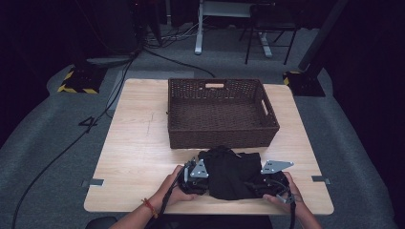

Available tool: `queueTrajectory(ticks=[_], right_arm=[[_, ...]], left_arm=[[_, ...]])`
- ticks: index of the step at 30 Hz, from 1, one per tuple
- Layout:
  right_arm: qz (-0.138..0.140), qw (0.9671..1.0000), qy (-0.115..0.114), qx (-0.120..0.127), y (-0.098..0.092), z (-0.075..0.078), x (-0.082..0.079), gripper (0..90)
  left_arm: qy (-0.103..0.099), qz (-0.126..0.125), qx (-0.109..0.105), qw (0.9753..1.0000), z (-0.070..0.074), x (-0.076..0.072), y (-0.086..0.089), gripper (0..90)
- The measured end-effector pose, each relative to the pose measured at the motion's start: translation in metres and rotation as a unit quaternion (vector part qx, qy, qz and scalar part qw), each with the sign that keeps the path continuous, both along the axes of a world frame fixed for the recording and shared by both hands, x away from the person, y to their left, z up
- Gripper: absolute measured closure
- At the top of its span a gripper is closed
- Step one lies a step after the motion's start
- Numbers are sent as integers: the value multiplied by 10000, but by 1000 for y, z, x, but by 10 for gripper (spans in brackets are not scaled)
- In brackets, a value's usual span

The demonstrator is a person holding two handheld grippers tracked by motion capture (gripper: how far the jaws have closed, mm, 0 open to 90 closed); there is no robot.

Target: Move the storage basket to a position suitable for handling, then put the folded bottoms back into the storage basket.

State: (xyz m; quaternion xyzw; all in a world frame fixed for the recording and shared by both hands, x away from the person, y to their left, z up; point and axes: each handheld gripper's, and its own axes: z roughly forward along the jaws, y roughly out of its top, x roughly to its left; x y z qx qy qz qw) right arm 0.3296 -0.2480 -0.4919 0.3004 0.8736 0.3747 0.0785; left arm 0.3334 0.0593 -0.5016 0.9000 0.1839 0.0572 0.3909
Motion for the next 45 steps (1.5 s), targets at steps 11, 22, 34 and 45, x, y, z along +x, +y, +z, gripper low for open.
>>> queueTrajectory(ticks=[11, 22, 34, 45], right_arm=[[20, 9999, -95, 35, 0, 0, -1, 580], [-29, 9997, -217, 70, -2, 3, -4, 627], [-27, 9989, -462, 93, -5, 18, -11, 654], [-76, 9964, -806, 255, -13, 67, -20, 654]], left_arm=[[-32, -40, -17, 10000, 0, -1, 0, 642], [-124, -134, 2, 9998, 3, -2, 0, 661], [-323, -253, -197, 9990, 22, -9, 0, 673], [-690, -379, -484, 9957, 76, -11, -2, 674]])
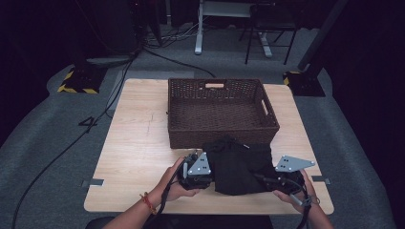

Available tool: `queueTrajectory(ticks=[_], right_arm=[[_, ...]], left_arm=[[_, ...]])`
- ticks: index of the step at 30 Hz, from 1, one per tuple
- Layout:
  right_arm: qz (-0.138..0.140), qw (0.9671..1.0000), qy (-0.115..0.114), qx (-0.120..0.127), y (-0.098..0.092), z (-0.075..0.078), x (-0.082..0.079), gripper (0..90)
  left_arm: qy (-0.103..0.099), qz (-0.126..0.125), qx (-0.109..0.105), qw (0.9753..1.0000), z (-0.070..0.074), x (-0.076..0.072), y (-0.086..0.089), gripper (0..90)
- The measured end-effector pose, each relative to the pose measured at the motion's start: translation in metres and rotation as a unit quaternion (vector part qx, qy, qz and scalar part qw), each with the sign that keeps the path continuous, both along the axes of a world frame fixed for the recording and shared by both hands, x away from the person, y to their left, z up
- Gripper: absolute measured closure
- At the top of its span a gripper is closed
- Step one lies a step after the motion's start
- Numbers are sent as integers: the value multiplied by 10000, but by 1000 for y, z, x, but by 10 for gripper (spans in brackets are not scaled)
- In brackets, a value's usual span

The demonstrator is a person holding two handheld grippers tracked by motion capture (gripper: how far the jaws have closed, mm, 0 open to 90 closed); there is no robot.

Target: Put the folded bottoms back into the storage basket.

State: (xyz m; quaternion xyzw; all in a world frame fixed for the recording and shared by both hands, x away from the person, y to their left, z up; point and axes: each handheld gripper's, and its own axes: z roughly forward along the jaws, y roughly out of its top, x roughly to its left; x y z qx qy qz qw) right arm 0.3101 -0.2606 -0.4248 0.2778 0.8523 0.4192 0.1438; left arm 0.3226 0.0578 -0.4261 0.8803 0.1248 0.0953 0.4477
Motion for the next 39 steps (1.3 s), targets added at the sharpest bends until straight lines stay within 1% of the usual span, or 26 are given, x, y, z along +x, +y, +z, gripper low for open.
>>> queueTrajectory(ticks=[1, 4, 6, 7, 12, 17, 20, 22, 24, 27, 29, 31, 32, 35, 39], right_arm=[[-13, 10000, -15, 14, 0, 4, 0, 654], [-43, 9999, -137, 29, -2, 20, 3, 654], [-50, 9997, -228, 15, -1, 31, 5, 654], [-48, 9996, -270, 7, -1, 38, 7, 654], [-44, 9993, -379, 39, -1, 59, 15, 653], [-44, 9987, -516, -5, 4, 74, 23, 653], [-47, 9983, -578, -22, 7, 83, 28, 654], [-45, 9982, -595, -45, 9, 88, 33, 654], [-59, 9981, -615, -76, 12, 91, 38, 654], [-56, 9980, -620, -106, 16, 96, 48, 654], [-49, 9980, -616, -139, 19, 99, 56, 653], [-53, 9981, -601, -159, 22, 101, 61, 654], [-46, 9980, -607, -180, 23, 103, 67, 653], [-58, 9978, -618, -213, 26, 107, 75, 654], [-77, 9975, -662, -249, 29, 114, 86, 653]], left_arm=[[-68, -10, -20, 10000, 8, 1, -1, 673], [-153, -11, -111, 9998, 22, 5, -2, 673], [-231, -17, -179, 9996, 35, 9, -2, 673], [-252, -10, -209, 9995, 39, 10, -2, 673], [-389, 16, -326, 9987, 61, 16, 0, 673], [-530, 41, -396, 9978, 79, 21, 2, 673], [-542, 83, -438, 9975, 85, 27, 4, 673], [-584, 127, -415, 9973, 89, 31, 5, 673], [-571, 188, -447, 9972, 91, 35, 7, 673], [-626, 269, -423, 9968, 95, 43, 10, 673], [-604, 313, -420, 9968, 97, 47, 12, 672], [-633, 360, -403, 9965, 99, 53, 13, 672], [-628, 385, -403, 9965, 100, 55, 14, 672], [-635, 441, -439, 9960, 103, 62, 16, 672], [-700, 519, -467, 9951, 109, 71, 17, 672]])
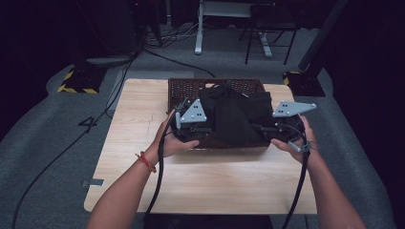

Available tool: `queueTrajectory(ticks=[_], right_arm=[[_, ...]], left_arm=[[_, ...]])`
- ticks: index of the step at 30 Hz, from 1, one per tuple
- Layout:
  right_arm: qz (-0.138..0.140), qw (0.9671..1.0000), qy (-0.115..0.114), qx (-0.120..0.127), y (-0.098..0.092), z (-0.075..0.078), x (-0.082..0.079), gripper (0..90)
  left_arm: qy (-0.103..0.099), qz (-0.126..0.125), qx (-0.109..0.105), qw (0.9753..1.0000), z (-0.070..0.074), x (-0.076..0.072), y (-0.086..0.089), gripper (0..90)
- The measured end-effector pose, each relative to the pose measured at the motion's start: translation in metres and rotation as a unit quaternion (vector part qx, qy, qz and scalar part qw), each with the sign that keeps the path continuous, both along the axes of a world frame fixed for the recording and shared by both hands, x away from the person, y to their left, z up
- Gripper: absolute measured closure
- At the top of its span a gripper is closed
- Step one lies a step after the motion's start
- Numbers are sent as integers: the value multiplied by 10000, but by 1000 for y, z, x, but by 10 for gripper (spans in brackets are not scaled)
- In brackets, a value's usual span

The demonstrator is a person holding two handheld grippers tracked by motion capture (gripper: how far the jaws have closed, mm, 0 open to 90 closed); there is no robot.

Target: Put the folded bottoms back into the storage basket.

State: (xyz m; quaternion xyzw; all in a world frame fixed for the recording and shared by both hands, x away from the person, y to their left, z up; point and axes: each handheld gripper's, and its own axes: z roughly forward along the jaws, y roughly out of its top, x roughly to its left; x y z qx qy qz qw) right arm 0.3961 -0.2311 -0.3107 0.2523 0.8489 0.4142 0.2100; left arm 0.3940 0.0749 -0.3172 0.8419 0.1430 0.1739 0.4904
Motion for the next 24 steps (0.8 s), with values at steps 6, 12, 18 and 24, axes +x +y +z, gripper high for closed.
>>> queueTrajectory(ticks=[6, 12, 18, 24], right_arm=[[-42, 10000, -33, -30, 5, 5, 15, 653], [-75, 10000, 45, -34, 9, -2, 32, 653], [-134, 9998, 107, -56, 15, -8, 52, 653], [-209, 9995, 214, -111, 21, -17, 69, 653]], left_arm=[[6, 140, 14, 9999, 3, 13, 2, 671], [26, 264, 119, 9996, 1, 25, 1, 671], [73, 409, 158, 9990, -4, 40, 2, 670], [133, 502, 261, 9983, -12, 55, 3, 670]])
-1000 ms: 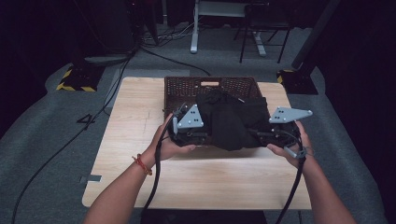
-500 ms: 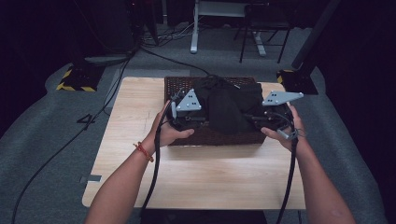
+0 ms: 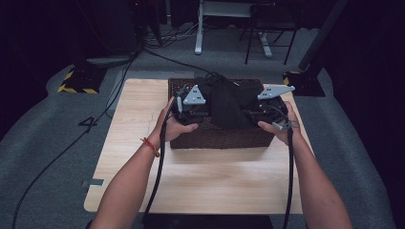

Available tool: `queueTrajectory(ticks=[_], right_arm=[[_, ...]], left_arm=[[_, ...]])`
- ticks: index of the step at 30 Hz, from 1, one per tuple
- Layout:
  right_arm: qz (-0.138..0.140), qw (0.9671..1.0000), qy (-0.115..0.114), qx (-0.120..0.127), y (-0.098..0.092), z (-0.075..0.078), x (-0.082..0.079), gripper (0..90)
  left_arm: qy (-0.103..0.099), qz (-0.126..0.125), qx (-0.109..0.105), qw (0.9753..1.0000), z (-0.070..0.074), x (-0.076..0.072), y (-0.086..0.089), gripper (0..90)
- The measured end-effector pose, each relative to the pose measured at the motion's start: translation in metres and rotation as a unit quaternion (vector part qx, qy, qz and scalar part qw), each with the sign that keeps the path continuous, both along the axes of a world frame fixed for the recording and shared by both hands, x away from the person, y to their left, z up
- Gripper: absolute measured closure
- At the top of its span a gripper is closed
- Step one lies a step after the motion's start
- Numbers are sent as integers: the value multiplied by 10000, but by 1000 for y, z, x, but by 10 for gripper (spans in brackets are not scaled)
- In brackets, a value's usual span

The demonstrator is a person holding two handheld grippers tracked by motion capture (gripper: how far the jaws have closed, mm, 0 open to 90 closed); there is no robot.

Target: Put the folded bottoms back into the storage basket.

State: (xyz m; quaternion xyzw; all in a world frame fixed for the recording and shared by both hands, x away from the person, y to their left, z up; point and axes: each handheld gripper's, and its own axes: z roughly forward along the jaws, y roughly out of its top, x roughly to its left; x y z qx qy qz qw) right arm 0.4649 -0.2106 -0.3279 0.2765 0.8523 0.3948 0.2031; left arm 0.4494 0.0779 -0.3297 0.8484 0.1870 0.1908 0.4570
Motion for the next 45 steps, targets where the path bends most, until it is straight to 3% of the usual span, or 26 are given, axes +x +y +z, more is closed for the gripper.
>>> queueTrajectory(ticks=[8, 23, 25, 38, 40, 43, 45], right_arm=[[-77, 9999, 141, -35, 6, -11, 18, 652], [-297, 9982, 434, -292, 17, -38, 44, 650], [-348, 9976, 473, -376, 16, -42, 48, 649], [-525, 9935, 806, -601, 19, -54, 58, 632], [-539, 9927, 871, -635, 19, -54, 59, 622], [-597, 9903, 968, -797, 18, -56, 59, 586], [-662, 9885, 1030, -893, 17, -58, 60, 583]], left_arm=[[134, 151, 83, 9998, -12, 16, 2, 668], [399, 399, 489, 9972, -36, 41, -4, 662], [419, 418, 669, 9960, -39, 44, -7, 658], [756, 518, 993, 9908, -50, 52, -7, 615], [797, 537, 1081, 9895, -50, 52, -7, 599], [866, 706, 1356, 9844, -52, 52, -6, 526], [949, 756, 1339, 9836, -51, 51, -1, 519]])
